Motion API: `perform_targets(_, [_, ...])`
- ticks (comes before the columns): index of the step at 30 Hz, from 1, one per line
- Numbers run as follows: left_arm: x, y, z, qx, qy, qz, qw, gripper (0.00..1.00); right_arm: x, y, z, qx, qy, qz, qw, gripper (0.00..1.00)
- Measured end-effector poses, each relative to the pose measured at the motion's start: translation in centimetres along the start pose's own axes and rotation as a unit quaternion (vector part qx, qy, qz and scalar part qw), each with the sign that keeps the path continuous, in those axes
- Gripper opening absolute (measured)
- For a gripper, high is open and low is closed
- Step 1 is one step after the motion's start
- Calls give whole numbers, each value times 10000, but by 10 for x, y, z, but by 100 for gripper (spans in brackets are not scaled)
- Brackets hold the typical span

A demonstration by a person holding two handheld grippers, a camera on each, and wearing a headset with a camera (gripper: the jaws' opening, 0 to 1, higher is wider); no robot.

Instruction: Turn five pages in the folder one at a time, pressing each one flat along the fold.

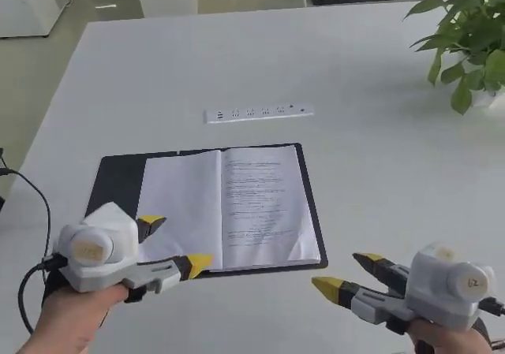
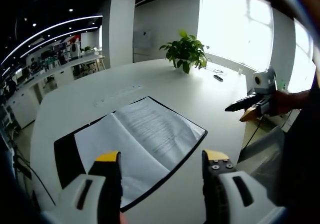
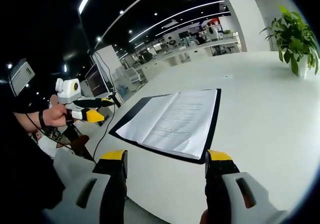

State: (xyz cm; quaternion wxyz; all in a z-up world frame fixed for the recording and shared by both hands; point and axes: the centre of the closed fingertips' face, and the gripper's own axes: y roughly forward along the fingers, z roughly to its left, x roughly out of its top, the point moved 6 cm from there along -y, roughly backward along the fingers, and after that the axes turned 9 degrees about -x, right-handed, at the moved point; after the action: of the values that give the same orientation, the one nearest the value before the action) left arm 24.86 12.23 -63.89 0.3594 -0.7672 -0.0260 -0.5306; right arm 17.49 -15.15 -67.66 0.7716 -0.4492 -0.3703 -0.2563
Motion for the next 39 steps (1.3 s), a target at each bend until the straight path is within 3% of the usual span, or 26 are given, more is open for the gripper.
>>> perform_targets(5, [13, 21, -2, -178, -10, -8, 9998, 64, -4, 2, 2, 79, -78, 88, 9999, 62])
perform_targets(16, [20, 65, -11, -519, 38, 146, 9985, 63, -7, 5, 8, 188, -87, 134, 9997, 62])
perform_targets(29, [33, 121, -26, -870, 331, 342, 9951, 65, -8, 5, 8, 227, -148, 196, 9994, 63])
perform_targets(39, [32, 163, -33, -990, 448, 489, 9929, 65, -14, 0, 5, 198, -66, 237, 9995, 64])
